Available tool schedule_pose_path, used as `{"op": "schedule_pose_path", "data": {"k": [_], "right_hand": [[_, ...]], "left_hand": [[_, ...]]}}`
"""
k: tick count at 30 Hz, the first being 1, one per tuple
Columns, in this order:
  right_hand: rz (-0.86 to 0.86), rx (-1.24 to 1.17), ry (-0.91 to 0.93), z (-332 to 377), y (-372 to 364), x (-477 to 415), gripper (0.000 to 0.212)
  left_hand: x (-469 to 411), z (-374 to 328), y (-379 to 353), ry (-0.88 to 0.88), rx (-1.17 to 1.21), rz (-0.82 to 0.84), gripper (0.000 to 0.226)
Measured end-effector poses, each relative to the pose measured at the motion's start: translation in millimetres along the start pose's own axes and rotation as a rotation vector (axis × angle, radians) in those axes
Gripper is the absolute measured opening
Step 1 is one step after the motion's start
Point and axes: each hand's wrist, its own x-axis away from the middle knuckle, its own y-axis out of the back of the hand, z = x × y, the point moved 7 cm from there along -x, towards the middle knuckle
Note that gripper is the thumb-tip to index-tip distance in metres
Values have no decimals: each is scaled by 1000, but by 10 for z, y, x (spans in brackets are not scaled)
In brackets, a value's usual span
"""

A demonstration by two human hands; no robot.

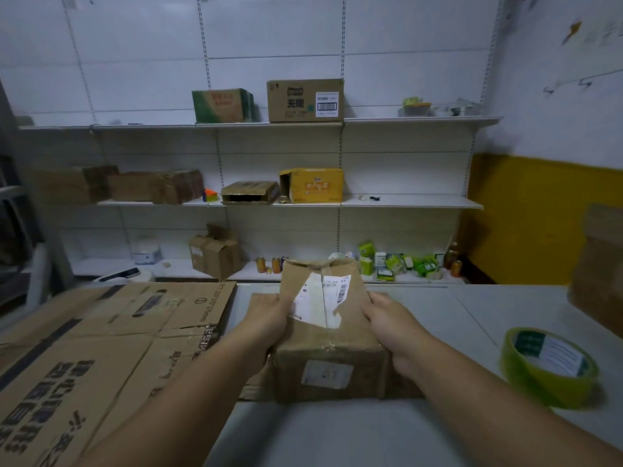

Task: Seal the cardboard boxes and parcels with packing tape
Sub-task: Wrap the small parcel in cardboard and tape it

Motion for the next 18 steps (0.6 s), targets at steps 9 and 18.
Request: {"op": "schedule_pose_path", "data": {"k": [9,18], "right_hand": [[-8,-212,58,2,-11,214,31],[-103,198,680,625,271,779,79]], "left_hand": [[222,-25,25,-130,166,-34,29],[653,-403,203,-638,240,-116,31]]}}
